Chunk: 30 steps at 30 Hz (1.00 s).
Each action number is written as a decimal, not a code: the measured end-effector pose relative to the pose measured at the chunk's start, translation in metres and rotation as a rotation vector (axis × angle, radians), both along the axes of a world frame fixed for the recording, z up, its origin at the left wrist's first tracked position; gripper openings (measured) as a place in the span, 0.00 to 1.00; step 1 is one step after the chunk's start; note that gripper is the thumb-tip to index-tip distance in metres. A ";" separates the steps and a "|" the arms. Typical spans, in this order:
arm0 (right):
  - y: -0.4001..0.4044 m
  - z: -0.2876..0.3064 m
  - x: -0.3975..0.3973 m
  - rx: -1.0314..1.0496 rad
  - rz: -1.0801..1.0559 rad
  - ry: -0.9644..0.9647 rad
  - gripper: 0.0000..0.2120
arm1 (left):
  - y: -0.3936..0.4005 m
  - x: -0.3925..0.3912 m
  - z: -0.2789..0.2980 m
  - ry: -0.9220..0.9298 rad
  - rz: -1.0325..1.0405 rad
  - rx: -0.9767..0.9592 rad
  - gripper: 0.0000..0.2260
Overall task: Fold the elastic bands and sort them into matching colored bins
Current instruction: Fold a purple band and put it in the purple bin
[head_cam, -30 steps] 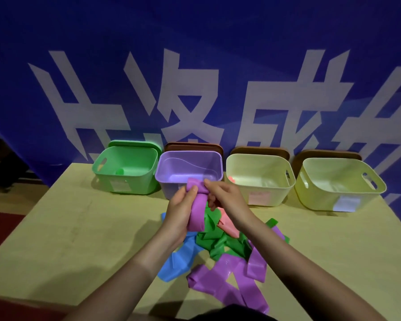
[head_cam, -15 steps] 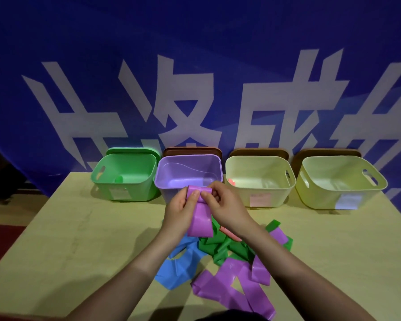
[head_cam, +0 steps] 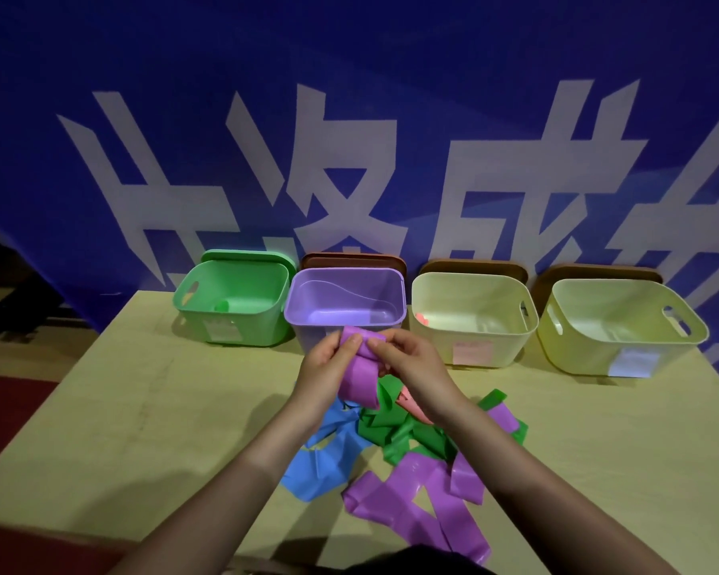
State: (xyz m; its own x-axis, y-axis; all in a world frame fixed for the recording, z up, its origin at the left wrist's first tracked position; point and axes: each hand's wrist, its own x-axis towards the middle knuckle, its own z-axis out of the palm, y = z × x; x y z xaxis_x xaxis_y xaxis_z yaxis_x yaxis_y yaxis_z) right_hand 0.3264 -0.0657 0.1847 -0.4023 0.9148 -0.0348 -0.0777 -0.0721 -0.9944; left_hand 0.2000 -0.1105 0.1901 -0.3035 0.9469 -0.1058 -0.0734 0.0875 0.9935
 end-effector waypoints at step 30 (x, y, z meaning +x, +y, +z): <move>-0.005 -0.030 -0.030 0.050 -0.158 -0.264 0.15 | -0.007 -0.010 -0.023 0.054 0.220 -0.268 0.15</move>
